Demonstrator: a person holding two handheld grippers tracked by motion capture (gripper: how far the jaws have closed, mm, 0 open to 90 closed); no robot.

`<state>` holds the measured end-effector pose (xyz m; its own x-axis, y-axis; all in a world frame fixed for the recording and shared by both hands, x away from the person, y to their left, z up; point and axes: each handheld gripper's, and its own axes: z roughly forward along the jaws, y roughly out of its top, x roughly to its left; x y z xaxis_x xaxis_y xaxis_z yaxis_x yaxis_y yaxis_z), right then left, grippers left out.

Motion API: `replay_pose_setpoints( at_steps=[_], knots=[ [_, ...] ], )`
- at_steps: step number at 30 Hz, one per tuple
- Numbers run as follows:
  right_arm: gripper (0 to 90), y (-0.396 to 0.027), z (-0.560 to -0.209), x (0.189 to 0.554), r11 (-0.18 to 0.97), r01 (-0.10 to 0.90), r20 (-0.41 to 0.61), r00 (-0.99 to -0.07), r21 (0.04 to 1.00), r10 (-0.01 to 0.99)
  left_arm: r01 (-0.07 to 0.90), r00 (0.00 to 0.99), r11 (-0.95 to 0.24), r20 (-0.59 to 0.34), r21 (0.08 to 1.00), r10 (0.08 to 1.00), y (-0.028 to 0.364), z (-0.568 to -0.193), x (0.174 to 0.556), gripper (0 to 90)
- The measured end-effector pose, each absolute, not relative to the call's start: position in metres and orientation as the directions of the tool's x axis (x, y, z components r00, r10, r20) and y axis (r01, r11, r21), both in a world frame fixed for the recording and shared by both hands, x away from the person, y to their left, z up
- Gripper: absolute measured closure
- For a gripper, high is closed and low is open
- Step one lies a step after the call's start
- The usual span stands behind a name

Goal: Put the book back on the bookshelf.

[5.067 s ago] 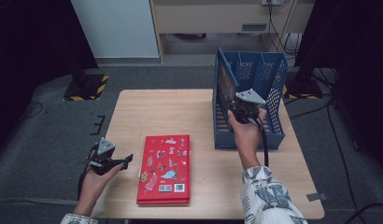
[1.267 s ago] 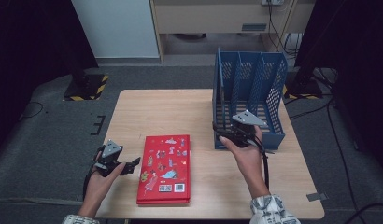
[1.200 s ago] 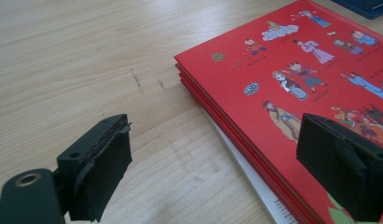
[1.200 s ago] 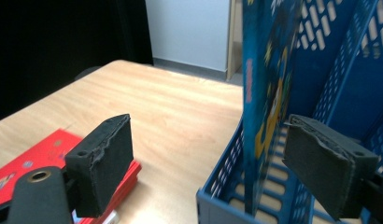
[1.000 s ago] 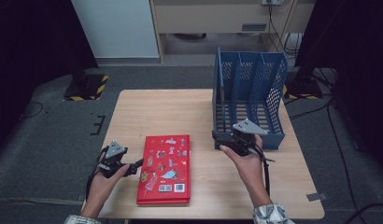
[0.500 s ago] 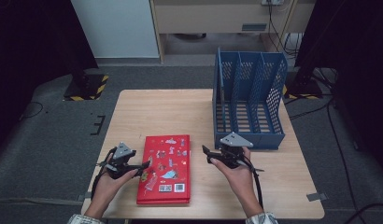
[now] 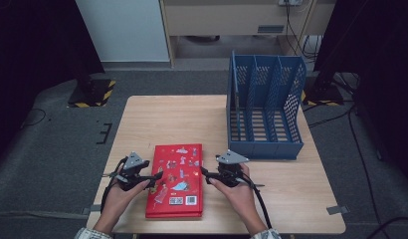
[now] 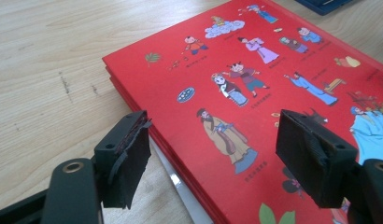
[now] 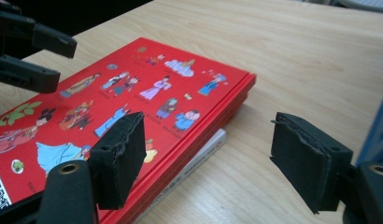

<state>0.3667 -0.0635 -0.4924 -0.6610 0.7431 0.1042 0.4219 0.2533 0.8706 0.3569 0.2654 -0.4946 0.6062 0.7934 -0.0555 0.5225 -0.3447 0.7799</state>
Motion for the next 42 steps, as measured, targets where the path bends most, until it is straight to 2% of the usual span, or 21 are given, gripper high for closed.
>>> replay_pose_setpoints(
  at_steps=[19,42],
  knots=[
    [22.4,-0.044,-0.507,0.363,0.261,0.46,0.16,-0.694,0.849,0.702,0.524,0.613,-0.363,-0.045,0.771,0.789,0.261,-0.499,0.36,17.3],
    [19.4,-0.035,-0.513,0.361,0.299,0.471,0.17,-0.724,0.83,0.669,0.585,0.628,-0.348,-0.138,0.732,0.766,0.259,-0.509,0.365,13.4]
  ],
)
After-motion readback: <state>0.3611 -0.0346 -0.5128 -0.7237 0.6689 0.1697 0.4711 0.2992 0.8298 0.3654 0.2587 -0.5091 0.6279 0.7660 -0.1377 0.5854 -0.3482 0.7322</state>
